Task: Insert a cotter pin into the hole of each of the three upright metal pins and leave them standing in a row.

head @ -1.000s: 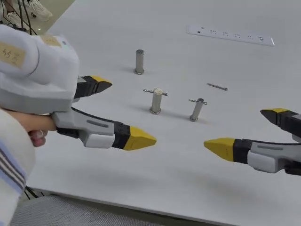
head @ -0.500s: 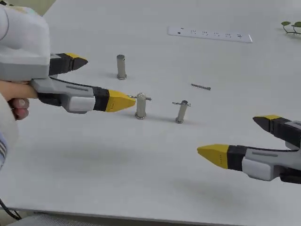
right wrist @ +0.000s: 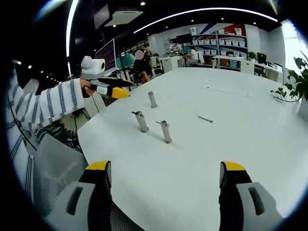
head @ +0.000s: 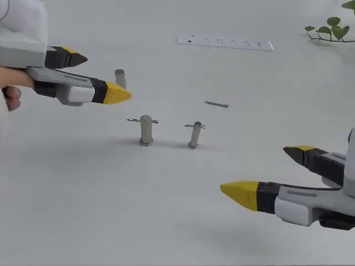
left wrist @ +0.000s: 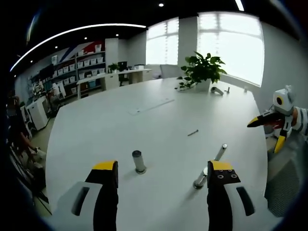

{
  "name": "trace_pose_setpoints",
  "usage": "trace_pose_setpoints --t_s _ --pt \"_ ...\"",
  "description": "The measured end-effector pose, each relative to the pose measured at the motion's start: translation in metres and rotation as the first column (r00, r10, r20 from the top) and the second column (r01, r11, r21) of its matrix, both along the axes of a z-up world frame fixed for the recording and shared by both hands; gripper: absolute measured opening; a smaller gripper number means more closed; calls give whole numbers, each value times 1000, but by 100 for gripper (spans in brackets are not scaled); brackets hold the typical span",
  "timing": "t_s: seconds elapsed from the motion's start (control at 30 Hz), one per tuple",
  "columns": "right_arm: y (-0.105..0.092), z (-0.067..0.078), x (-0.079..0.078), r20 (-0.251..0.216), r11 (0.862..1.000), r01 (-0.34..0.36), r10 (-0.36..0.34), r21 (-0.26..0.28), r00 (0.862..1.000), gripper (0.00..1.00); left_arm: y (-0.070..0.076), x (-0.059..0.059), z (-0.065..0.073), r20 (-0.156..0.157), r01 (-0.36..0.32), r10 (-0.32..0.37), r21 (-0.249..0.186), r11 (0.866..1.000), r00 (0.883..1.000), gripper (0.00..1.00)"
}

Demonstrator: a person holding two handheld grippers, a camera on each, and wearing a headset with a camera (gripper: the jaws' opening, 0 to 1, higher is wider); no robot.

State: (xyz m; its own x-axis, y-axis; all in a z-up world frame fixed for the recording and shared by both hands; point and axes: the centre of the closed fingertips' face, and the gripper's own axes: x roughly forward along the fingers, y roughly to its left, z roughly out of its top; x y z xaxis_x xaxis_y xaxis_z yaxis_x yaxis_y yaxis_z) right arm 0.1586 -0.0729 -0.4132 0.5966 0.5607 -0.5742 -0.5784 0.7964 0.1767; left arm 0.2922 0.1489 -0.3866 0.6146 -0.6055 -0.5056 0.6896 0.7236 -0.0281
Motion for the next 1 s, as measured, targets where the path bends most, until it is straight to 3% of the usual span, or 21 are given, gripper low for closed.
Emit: trace_pose_setpoints --t_s 0.03,0.07,0.1,0.17,0.33,0.53,0.83,0.9,1.0 --pt "0 0 0 -3 1000 3 -3 2 1000 92 2 -2 -1 -5 -5 5 1 1000 1000 70" --pt "0 0 -1 -5 1000 6 -6 4 1000 92 1 6 -4 -13 -9 9 0 1000 1000 68" --pt "0 -1 -1 -9 1000 9 -9 7 1000 92 0 22 -9 -24 -13 13 -3 1000 1000 66" --pt "-1 0 -1 -9 1000 16 -16 10 1000 91 -4 26 -12 -39 -15 15 7 1000 999 63" --pt "-1 2 -1 -8 999 33 -32 22 999 91 -6 38 -16 -42 -54 54 20 998 998 56" --pt "-3 2 0 -17 998 47 -46 30 999 90 -3 58 -35 -65 -87 91 62 994 994 48" --pt "-3 4 1 -20 998 54 -54 42 998 90 -13 73 -48 -73 -91 95 55 994 993 39" --pt "-4 3 1 -25 997 59 -58 42 998 90 -19 69 -51 -80 -85 90 60 995 993 37" --pt "-6 1 1 -33 997 66 -65 39 997 90 -17 79 -62 -88 -77 82 67 995 993 33"
